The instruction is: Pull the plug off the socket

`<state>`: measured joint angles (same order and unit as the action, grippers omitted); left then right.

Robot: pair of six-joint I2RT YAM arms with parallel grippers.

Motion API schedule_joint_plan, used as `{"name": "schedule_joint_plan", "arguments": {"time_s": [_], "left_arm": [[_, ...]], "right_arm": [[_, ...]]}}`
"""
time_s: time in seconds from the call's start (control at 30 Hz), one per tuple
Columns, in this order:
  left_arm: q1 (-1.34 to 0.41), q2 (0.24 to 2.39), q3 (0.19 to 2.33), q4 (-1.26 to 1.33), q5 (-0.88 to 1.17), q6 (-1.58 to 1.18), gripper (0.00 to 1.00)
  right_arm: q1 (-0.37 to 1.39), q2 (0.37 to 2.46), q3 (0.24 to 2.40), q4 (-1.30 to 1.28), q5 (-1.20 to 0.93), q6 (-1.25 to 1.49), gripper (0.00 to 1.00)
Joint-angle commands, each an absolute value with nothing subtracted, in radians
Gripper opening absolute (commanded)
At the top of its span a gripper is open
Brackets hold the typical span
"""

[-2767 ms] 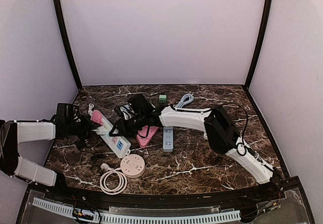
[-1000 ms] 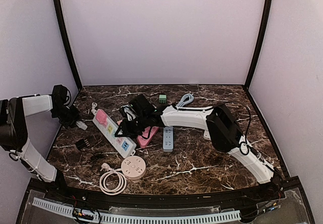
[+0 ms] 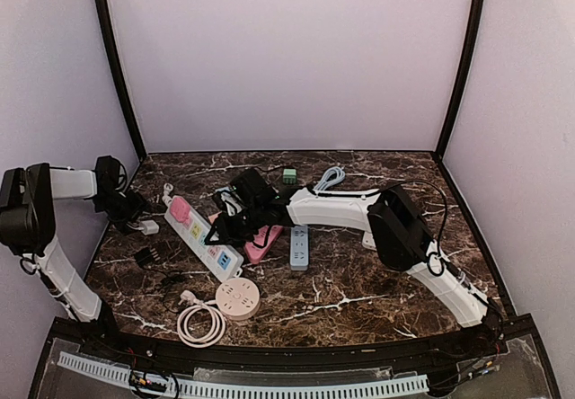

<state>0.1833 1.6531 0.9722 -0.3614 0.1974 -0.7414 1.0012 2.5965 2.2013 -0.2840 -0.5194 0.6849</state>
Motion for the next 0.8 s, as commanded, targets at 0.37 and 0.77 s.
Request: {"name": "schedule_joint_plan", "arguments": {"time_s": [0.37, 0.77], "left_arm": [[0.183, 1.349, 0.889, -0.484, 0.213, -0.725, 0.88], [0.028, 1.193, 0.846, -0.502, 0.239, -0.822, 0.88]], "right_arm": [[1.003, 2.519, 2.192, -0.230, -0.493, 0.620, 0.00], [1.031, 2.460, 2.157, -0.260, -0.324, 0.521, 0.00]]}}
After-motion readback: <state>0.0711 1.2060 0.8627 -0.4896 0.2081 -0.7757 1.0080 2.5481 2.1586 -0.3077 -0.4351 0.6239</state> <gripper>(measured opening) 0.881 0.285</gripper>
